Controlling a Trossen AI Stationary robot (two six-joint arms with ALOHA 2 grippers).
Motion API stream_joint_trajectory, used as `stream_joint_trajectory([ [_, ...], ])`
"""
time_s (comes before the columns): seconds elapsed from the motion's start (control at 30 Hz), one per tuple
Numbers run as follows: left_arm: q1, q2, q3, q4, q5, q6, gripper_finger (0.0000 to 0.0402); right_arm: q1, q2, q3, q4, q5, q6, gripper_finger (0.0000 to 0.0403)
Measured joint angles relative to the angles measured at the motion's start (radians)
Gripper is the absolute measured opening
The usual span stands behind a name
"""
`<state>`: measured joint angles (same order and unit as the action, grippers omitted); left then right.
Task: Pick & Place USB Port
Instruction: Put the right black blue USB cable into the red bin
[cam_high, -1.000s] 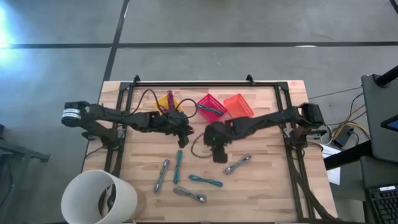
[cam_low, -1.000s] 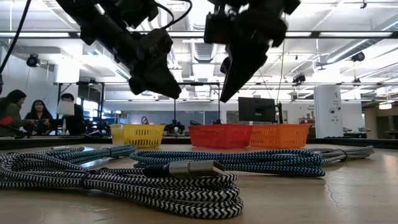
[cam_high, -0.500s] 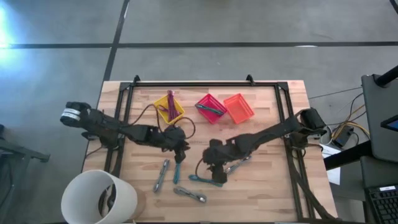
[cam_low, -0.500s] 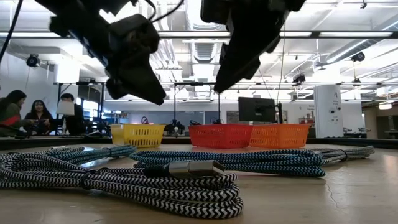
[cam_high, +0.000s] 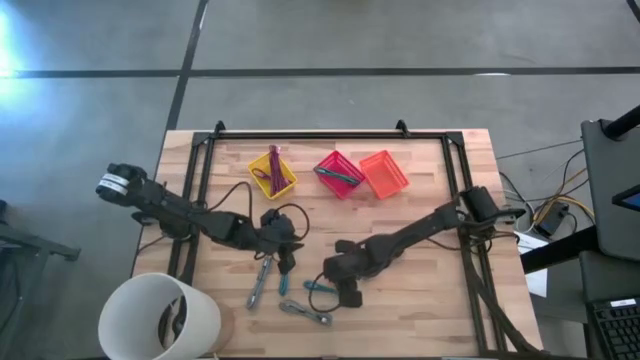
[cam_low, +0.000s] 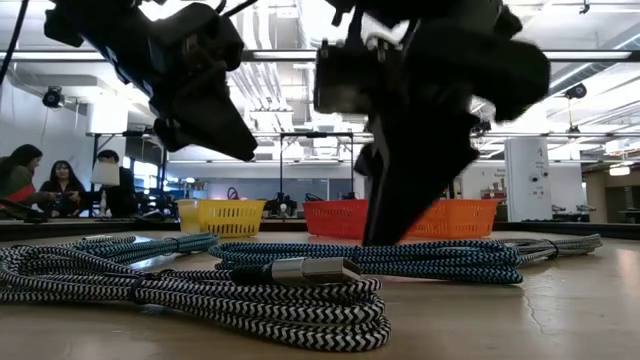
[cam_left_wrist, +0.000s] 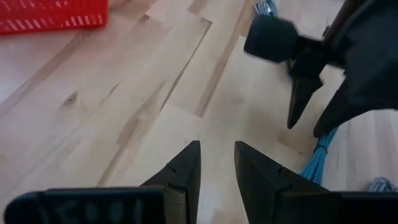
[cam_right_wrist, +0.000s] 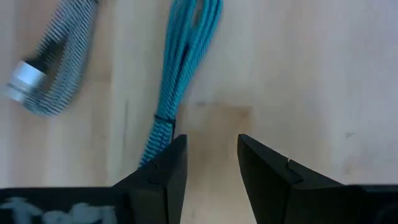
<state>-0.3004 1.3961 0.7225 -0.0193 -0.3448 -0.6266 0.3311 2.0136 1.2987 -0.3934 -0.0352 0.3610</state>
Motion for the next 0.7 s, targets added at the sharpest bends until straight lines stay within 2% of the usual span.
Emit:
stream_joint_trajectory([
  [0.13, 0.0, 0.0, -0.006, 0.0, 0.0, -0.001, 0.0096, 0.004, 0.021, 0.001, 0.007, -0.047, 0.007, 0.0134],
  [0.7, 0.0, -0.001, -0.007, 0.0, 0.003, -0.003, 0.0096, 0.025, -0.015, 0.001, 0.035, -0.073, 0.007, 0.0121],
])
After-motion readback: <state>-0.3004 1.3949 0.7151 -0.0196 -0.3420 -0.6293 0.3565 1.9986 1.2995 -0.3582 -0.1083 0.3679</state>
